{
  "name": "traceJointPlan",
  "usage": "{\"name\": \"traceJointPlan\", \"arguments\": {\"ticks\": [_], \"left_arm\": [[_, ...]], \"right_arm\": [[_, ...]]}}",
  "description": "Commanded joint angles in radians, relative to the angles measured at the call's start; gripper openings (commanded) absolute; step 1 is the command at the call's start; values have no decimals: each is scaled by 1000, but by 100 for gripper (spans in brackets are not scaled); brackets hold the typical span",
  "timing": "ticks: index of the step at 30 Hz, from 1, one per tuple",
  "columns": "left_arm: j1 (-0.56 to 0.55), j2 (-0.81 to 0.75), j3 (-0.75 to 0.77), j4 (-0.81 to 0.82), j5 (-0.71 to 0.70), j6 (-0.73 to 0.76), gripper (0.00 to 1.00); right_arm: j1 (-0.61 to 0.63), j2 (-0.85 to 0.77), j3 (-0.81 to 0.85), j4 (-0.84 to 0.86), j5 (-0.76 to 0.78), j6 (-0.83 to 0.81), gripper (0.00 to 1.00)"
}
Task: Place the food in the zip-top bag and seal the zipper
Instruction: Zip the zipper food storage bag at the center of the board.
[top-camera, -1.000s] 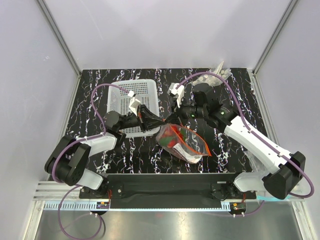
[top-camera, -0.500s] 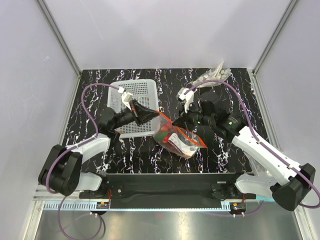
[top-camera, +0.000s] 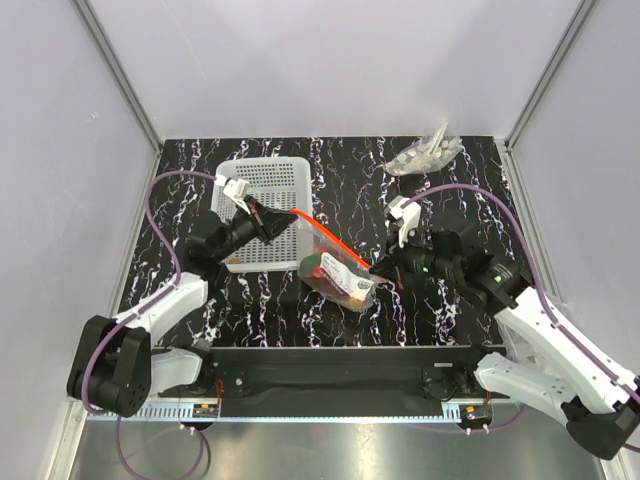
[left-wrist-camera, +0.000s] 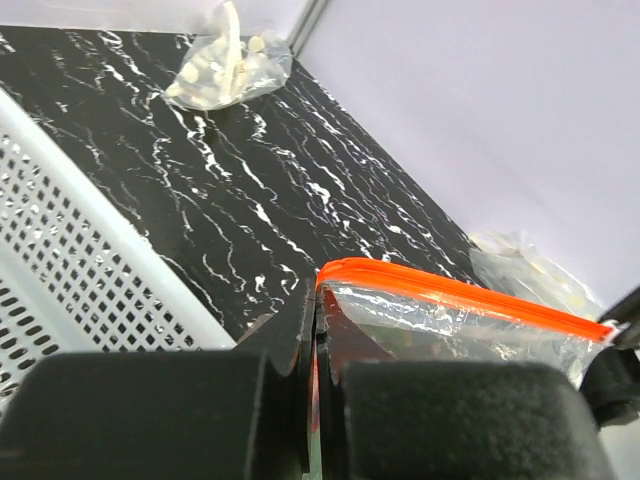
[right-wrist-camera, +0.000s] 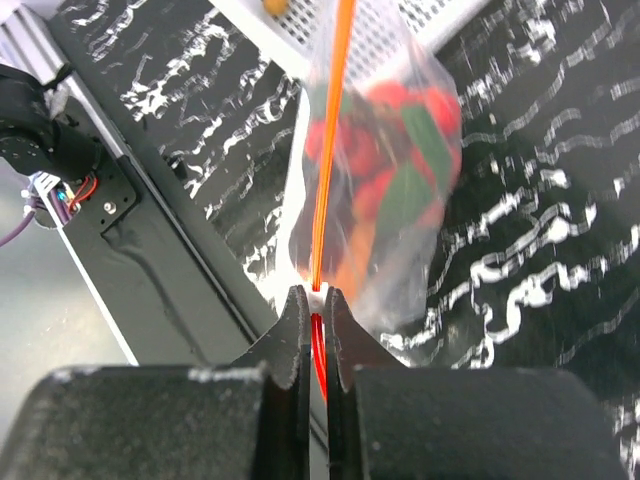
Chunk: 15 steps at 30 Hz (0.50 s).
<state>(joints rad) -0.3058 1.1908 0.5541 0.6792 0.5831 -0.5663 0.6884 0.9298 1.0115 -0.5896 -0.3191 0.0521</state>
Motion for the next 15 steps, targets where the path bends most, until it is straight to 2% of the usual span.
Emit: {"name": "traceJointPlan", "arguments": {"ticks": [1,3,8,15], "left_arm": [[27,-17,10,20,-118,43,0],[25,-23,9,17,-118,45,0],[22,-68,-5,10,-112,33,0],[-62,-270,-45,-147,-204,34,0]], "right_arm": [[7,-61,4,-153,60,51,0],[8,-83,13,-202,98,49,0],[7,-111,18,-193,175,69,0],[5,-7,82,-188,452,89,0]]}}
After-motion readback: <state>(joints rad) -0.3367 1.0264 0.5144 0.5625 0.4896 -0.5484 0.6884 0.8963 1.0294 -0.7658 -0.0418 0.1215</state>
